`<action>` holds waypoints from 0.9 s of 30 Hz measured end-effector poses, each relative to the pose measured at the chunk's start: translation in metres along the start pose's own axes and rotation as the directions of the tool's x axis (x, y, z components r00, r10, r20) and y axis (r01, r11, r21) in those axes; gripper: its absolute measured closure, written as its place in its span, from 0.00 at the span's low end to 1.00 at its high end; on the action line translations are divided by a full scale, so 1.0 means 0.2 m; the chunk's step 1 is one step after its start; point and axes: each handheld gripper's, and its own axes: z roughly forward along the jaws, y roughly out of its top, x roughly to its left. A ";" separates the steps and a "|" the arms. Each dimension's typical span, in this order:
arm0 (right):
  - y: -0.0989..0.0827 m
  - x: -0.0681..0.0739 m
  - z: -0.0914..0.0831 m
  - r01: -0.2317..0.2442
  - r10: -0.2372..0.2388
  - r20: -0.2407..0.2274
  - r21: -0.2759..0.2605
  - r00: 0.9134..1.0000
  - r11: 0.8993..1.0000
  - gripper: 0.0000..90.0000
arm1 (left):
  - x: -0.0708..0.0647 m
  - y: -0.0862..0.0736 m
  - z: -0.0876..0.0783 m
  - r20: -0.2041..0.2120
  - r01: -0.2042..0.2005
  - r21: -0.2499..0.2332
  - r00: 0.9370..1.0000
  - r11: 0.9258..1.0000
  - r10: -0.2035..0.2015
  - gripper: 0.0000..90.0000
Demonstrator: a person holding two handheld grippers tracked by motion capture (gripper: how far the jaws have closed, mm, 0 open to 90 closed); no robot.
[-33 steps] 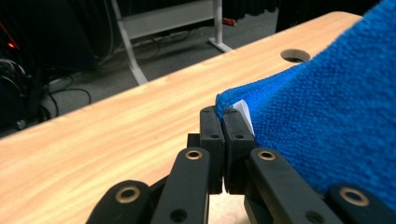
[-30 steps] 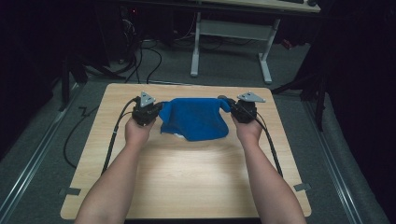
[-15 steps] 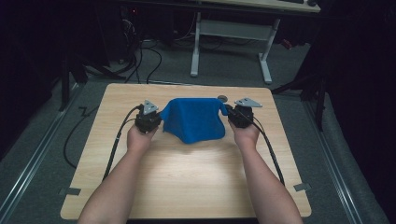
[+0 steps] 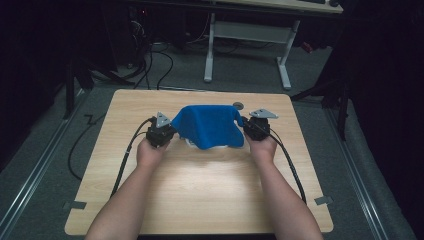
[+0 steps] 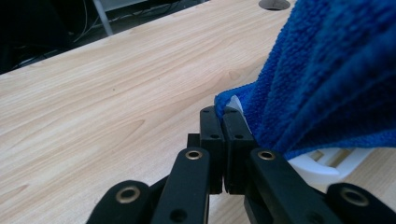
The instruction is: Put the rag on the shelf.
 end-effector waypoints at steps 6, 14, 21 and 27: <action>0.00 0.00 0.02 -0.004 0.004 0.001 0.002 1.000 1.000 0.96 | 0.00 -0.02 -0.02 0.001 -0.002 -0.002 1.000 1.000 0.002 0.99; -0.03 0.01 0.05 0.000 0.001 -0.005 0.030 1.000 1.000 0.96 | 0.00 -0.03 -0.03 -0.001 -0.007 0.018 1.000 1.000 0.007 0.99; -0.02 -0.01 0.00 -0.004 0.003 0.029 0.027 1.000 1.000 0.79 | -0.01 -0.03 -0.03 -0.002 -0.004 0.020 1.000 1.000 0.004 0.98; -0.01 -0.05 -0.09 -0.020 0.021 0.047 -0.010 0.999 1.000 0.77 | -0.02 -0.03 -0.03 -0.008 -0.010 0.024 1.000 1.000 0.010 0.98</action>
